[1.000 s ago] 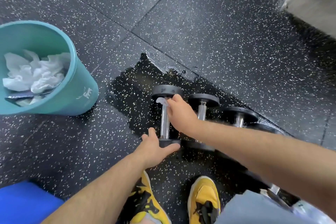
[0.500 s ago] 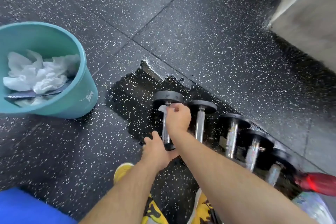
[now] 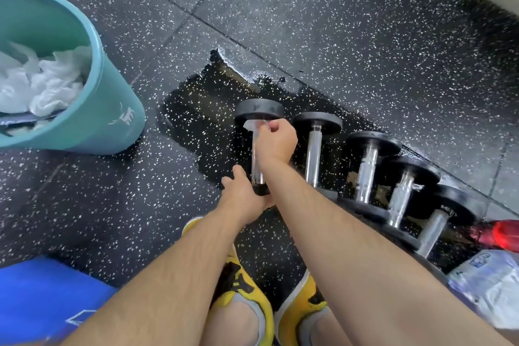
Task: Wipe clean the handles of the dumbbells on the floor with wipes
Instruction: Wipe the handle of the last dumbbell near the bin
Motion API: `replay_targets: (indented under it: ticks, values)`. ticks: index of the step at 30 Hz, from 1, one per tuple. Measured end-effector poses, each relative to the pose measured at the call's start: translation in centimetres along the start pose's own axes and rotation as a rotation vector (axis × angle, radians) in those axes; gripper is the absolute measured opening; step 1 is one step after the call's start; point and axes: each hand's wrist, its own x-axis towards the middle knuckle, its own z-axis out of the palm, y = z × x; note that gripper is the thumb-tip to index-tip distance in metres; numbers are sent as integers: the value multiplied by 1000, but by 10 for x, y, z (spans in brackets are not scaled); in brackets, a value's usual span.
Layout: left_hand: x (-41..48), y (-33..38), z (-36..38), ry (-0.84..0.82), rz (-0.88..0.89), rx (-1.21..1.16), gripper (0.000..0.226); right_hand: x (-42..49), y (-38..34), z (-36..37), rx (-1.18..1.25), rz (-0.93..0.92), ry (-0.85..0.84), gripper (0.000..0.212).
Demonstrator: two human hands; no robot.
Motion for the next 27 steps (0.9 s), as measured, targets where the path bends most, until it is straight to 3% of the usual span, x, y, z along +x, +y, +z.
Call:
replay_targets:
  ticks: [8, 10, 15, 21, 27]
  values:
    - [-1, -1, 2, 17, -5, -37, 98, -1, 8, -3, -218, -262, -112, 17]
    - [-1, 1, 1, 25, 1, -30, 98, 0, 7, 2, -181, -233, -69, 23]
    - [-2, 2, -1, 29, -5, -23, 90, 2, 8, 3, 109, 97, 29, 20]
    - [-2, 4, 0, 41, -14, 10, 79, -6, 7, 4, -68, -194, -40, 28]
    - [-1, 1, 2, 30, 15, -18, 88, -4, 12, -2, -79, -186, -85, 21]
